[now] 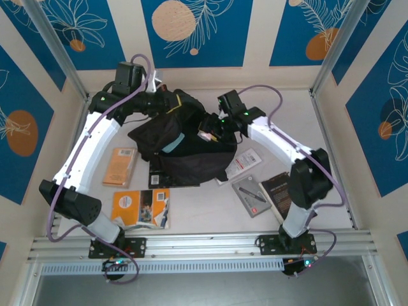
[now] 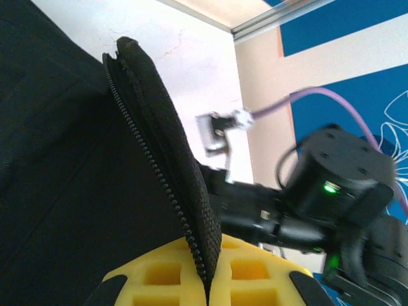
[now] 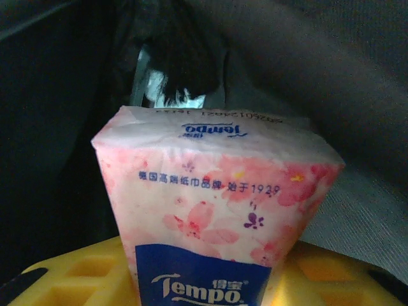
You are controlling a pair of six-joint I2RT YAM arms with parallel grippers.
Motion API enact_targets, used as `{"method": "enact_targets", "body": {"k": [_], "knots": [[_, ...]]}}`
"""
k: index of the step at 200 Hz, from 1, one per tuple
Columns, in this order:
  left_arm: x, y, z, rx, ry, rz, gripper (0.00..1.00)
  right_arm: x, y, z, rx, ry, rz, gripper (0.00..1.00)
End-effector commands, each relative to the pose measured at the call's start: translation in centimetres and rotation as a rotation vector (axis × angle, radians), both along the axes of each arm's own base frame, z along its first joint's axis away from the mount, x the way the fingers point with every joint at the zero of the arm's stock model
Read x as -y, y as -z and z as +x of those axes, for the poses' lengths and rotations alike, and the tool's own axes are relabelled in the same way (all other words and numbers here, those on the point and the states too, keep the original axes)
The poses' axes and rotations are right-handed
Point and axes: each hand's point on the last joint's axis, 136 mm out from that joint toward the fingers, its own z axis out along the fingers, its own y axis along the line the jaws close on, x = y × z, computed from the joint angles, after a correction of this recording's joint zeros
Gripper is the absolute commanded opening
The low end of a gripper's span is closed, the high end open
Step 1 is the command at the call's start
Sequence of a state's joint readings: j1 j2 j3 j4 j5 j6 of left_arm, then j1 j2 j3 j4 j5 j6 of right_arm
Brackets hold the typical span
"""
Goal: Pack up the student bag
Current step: Place the personal item in the student bag.
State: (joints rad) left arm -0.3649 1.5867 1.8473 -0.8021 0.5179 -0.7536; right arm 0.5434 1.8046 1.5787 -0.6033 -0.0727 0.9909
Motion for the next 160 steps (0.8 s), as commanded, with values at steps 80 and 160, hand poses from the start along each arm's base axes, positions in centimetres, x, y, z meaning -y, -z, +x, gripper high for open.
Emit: {"method": "enact_targets", "body": {"k": [80,160], "knots": [[0.8,-3.8,0.3,0.081,0.036,-0.092,0.00,-5.5,-5.1,2.3,0.130,-0.105,0.139,0.70],[1.0,1.7,0.2,-0.022,0.025,-0.023,0.00,5.4,-6.7,-9.6,0.258,-0.178,-0.142,0.68]]}}
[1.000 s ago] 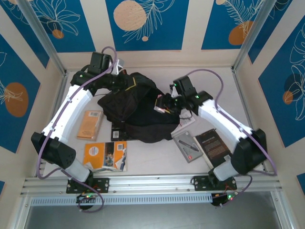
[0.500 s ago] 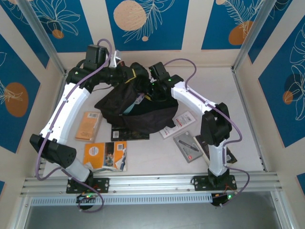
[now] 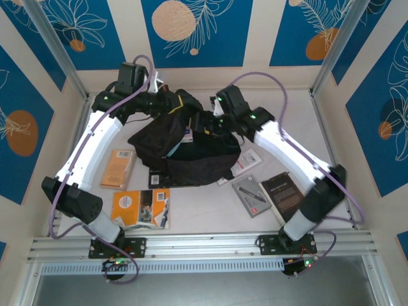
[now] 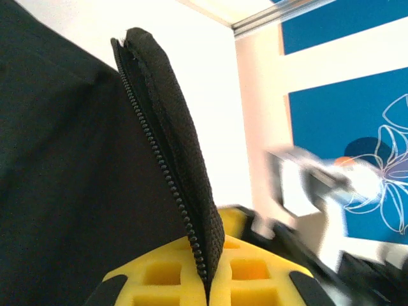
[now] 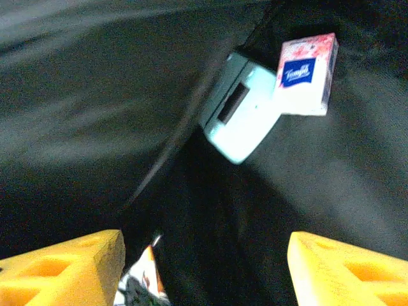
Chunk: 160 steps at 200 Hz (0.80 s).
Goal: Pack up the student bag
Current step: Place the personal item in the student bag.
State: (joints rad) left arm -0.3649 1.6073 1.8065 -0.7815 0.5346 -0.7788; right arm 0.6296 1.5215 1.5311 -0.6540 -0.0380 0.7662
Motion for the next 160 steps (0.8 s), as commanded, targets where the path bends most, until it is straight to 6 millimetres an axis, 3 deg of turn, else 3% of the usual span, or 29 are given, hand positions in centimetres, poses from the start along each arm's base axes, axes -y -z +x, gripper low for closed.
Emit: {"method": "enact_targets", "body": {"k": [1,33,66,89,100,124,152,156,160], "knots": [[0.6,-0.2,-0.3,0.037,0.025,-0.017,0.00,5.4,2.8,-3.4,-0.037,0.069,-0.138,0.68],[2.2,2.2,-1.1,0.010,0.068,0.029,0.00,13.2,9.0,-9.6,-0.252,0.246,-0.297,0.66],[4.2,4.9,-2.3,-0.008,0.134,0.108,0.00,18.1,13.9,-15.8,-0.453,0.381,-0.334,0.67],[5.4,6.3,-3.0,-0.020,0.175,0.148,0.00,19.9,16.9,-18.9,-0.616,0.471,-0.312,0.68],[5.9,6.8,-3.2,-0.026,0.188,0.158,0.00,19.9,18.1,-19.8,-0.679,0.491,-0.272,0.68],[6.4,7.4,-3.3,-0.036,0.201,0.168,0.00,20.0,20.2,-20.6,-0.764,0.532,-0.219,0.70],[6.5,7.4,-3.4,-0.035,0.209,0.179,0.00,19.6,21.6,-20.0,-0.801,0.571,-0.130,0.73],[6.5,7.4,-3.4,-0.035,0.211,0.179,0.00,19.6,21.9,-20.0,-0.809,0.576,-0.120,0.86],[6.5,7.3,-3.4,-0.035,0.210,0.181,0.00,19.6,22.1,-20.0,-0.815,0.583,-0.111,0.89]]}}
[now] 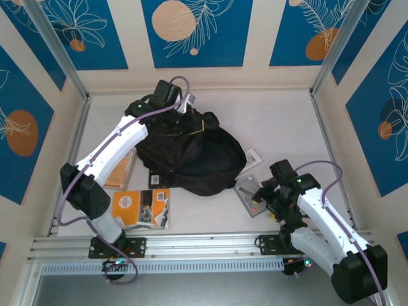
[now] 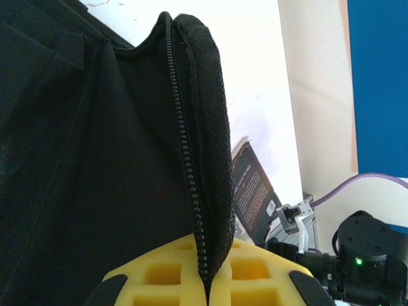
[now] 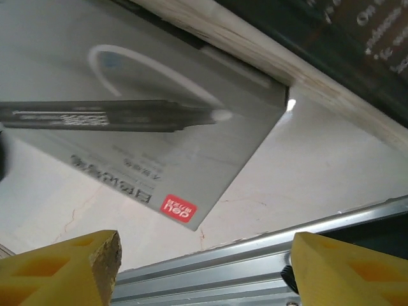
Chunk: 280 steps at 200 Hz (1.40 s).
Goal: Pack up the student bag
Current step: Place the personal item in the student bag, then rotate the pencil case at the bottom-center of the table.
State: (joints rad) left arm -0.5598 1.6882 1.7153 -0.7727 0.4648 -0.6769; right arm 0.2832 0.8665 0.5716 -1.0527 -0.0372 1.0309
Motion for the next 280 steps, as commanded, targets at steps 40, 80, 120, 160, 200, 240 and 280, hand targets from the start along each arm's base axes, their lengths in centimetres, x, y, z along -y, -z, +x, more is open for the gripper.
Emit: {"method": "enact_targets", "body": {"k": [40,80,120,160,200,240,280], "knots": [[-0.2,0.4,-0.3,0.013,0.015,0.040,0.00,-1.9,0.8,2.4,0.062,0.091,0.200,0.89],[-0.6,0.0,-0.6,0.030,0.010,0.055,0.00,-0.1,-0.5,2.9,0.102,0.005,0.060,0.89],[-1.9,-1.0,0.0,0.045,-0.026,0.038,0.00,0.9,-1.3,1.9,0.079,-0.025,-0.027,0.90],[-2.6,-1.7,0.3,0.057,-0.037,0.031,0.00,1.7,-0.4,3.7,0.118,-0.012,-0.106,0.90],[-2.7,-1.9,0.2,0.058,-0.032,0.025,0.00,2.5,-1.0,6.9,0.188,-0.094,-0.242,0.91],[-2.7,-2.0,0.1,0.059,-0.030,0.022,0.00,-0.4,0.6,7.3,0.168,-0.188,-0.098,0.92],[-2.8,-1.9,-0.1,0.056,-0.027,0.023,0.00,-2.6,0.6,7.1,0.201,-0.248,0.028,0.92]]}}
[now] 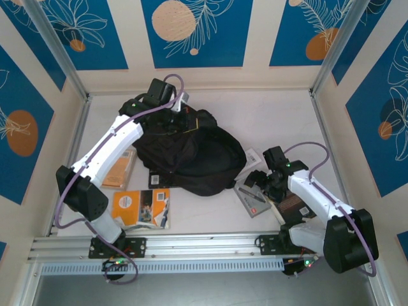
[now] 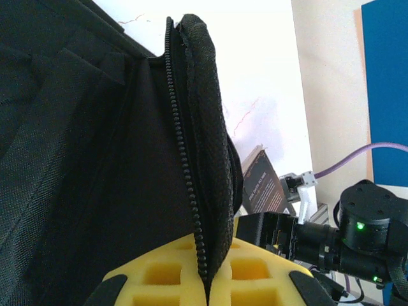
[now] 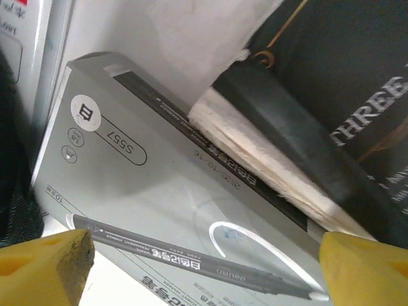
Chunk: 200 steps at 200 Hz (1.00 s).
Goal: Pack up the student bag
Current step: Rotate the pencil case at the bottom-center of the table.
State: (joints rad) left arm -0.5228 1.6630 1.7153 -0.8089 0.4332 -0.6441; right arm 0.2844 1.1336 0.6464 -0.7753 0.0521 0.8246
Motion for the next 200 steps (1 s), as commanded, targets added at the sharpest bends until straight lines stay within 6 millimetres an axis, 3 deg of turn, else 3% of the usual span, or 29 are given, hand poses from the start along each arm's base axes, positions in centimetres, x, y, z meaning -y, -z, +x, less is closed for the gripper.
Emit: {"method": "enact_targets", "body": {"k": [1,67,97,138,200], "knots": [[-0.7,-1.6,-0.7,0.030,0.009,-0.011,0.00,-2.0,-0.3,-0.3,0.024,-0.077,0.107,0.92],[-0.6,-1.2,-0.6,0.023,0.007,-0.022,0.00,-5.5,-0.6,-4.3,-0.039,-0.265,0.171,0.90],[-0.6,-1.3,-0.4,0.026,0.005,-0.023,0.00,-3.4,-0.1,-5.4,-0.080,-0.284,-0.064,0.92],[-0.6,-1.2,-0.3,0.024,0.004,-0.024,0.00,-3.6,-0.1,-5.1,-0.101,-0.333,-0.230,0.99],[-0.9,-1.1,-0.3,0.021,-0.003,-0.025,0.00,-5.7,0.0,-4.0,-0.098,-0.334,-0.187,0.99]]}}
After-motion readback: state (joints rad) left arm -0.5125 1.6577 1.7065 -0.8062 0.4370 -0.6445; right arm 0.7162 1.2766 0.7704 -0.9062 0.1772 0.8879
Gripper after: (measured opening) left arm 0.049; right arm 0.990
